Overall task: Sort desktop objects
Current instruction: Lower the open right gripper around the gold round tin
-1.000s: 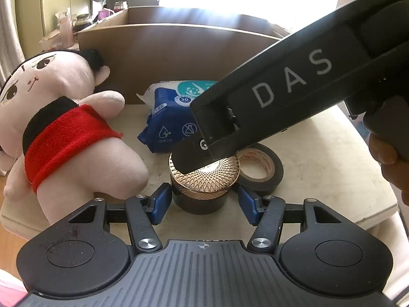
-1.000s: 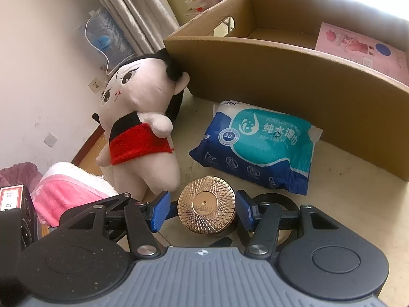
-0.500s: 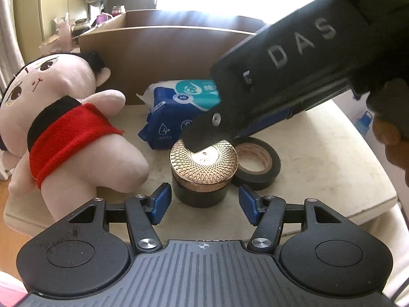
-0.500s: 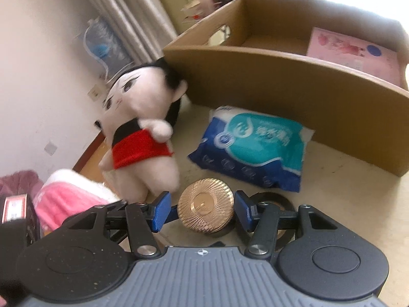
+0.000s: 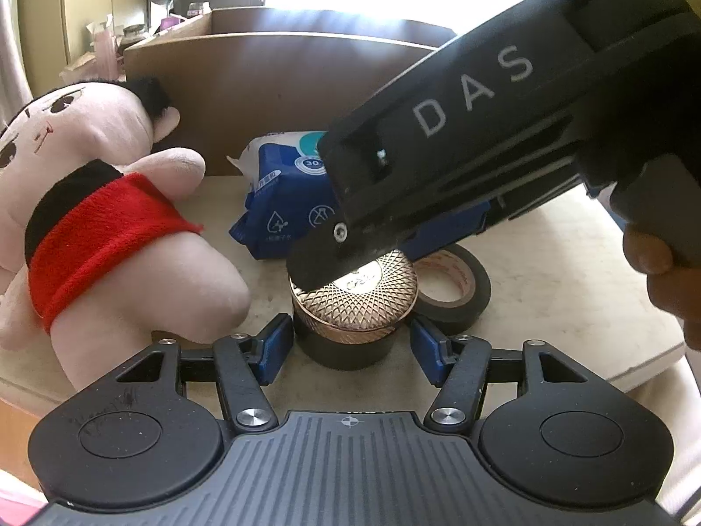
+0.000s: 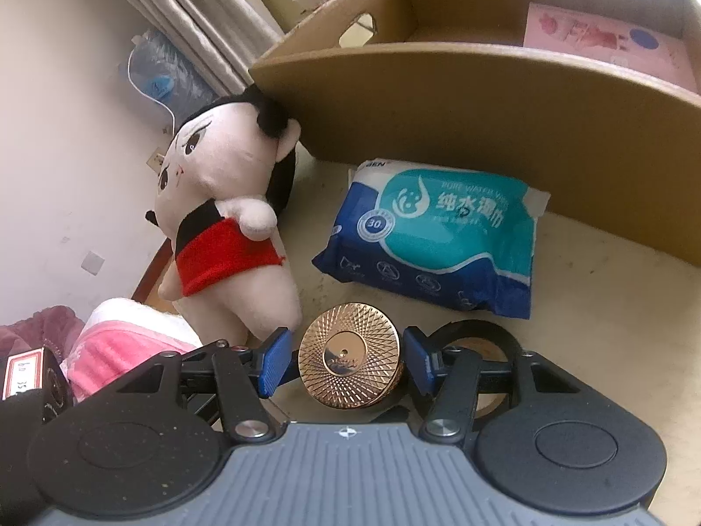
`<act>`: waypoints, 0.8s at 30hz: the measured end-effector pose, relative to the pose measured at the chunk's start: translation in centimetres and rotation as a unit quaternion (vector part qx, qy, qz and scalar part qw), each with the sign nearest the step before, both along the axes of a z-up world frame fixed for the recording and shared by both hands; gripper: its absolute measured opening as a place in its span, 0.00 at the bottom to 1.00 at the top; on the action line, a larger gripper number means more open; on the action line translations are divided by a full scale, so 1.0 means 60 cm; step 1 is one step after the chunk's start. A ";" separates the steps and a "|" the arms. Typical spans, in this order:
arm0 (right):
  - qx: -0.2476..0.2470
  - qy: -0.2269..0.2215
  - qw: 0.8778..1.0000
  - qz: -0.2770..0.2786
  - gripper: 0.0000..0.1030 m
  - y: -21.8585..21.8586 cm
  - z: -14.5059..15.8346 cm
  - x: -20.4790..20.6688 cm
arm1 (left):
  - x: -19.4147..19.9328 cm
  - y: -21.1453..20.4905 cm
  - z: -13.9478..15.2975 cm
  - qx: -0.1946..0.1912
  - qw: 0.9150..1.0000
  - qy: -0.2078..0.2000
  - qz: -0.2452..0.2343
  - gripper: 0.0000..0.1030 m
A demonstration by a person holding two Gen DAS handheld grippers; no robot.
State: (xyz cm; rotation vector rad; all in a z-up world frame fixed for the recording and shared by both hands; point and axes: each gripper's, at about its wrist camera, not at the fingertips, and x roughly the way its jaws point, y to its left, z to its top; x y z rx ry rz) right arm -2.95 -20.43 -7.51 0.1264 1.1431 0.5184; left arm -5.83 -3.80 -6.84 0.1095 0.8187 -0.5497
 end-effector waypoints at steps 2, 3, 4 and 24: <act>-0.003 0.001 1.000 0.001 0.58 0.001 -0.001 0.000 | 0.000 0.000 0.000 -0.001 1.000 0.000 0.000 0.58; -0.004 0.001 1.000 0.002 0.59 0.002 -0.001 -0.001 | 0.000 -0.001 0.001 0.000 1.000 -0.001 0.000 0.58; -0.006 0.001 1.000 0.004 0.59 0.002 -0.001 -0.002 | -0.001 -0.001 0.002 0.000 1.000 -0.001 -0.001 0.58; -0.028 0.003 0.999 0.026 0.59 -0.007 0.002 -0.052 | -0.051 -0.008 0.021 0.007 1.000 -0.001 -0.026 0.58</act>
